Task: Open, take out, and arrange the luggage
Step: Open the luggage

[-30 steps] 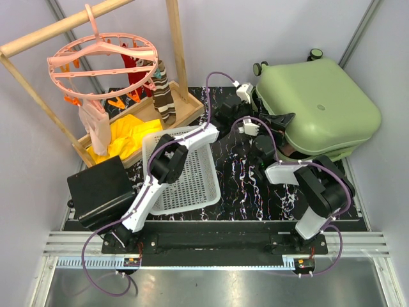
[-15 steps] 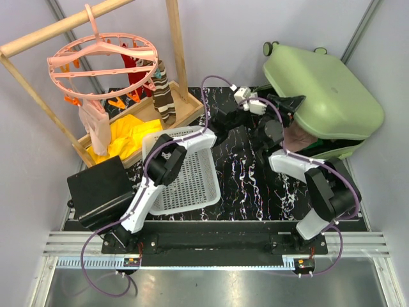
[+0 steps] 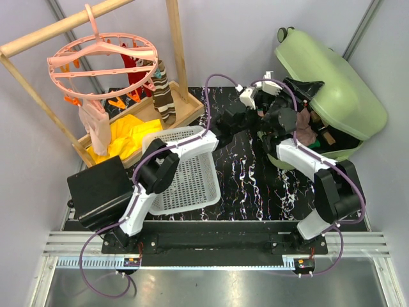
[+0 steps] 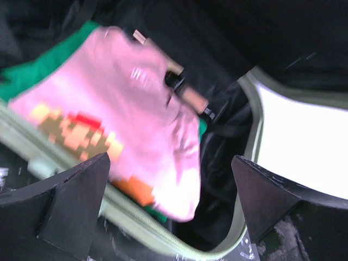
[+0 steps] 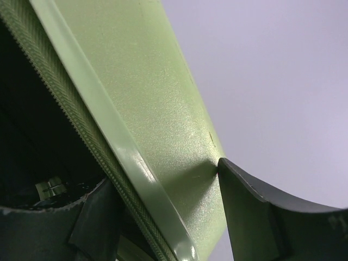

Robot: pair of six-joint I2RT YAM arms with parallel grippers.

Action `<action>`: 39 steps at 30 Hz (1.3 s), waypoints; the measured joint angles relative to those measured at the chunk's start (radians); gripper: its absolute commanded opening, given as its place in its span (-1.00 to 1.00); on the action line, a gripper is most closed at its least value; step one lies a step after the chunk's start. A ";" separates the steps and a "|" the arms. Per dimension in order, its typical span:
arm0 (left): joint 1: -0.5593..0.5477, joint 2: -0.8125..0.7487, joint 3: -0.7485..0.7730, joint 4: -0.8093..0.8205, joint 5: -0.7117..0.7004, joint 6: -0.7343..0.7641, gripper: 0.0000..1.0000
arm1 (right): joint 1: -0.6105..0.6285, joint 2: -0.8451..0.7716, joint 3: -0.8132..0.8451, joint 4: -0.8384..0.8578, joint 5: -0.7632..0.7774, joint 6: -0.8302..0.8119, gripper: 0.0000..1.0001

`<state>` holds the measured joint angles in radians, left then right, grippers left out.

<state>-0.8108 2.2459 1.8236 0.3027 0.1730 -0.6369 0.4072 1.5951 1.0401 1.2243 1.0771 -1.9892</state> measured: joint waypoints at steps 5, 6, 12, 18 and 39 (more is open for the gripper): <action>-0.006 -0.022 -0.088 -0.038 -0.047 -0.001 0.98 | -0.022 -0.037 0.005 -0.053 -0.024 0.056 0.40; -0.006 -0.022 -0.094 -0.053 -0.055 -0.001 0.98 | -0.024 -0.041 0.005 -0.061 -0.026 0.065 0.40; -0.002 0.030 0.027 -0.161 -0.073 0.003 0.98 | -0.027 -0.057 0.005 -0.104 -0.039 0.109 0.41; -0.002 0.074 0.099 -0.222 -0.095 0.012 0.98 | -0.029 -0.066 0.007 -0.130 -0.047 0.139 0.40; 0.019 0.160 0.144 -0.312 -0.162 -0.055 -0.37 | -0.035 -0.105 0.016 -0.227 -0.066 0.241 0.42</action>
<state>-0.7914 2.4058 1.9678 -0.0093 0.0113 -0.6914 0.3721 1.4902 1.0561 0.9970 1.0115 -1.7485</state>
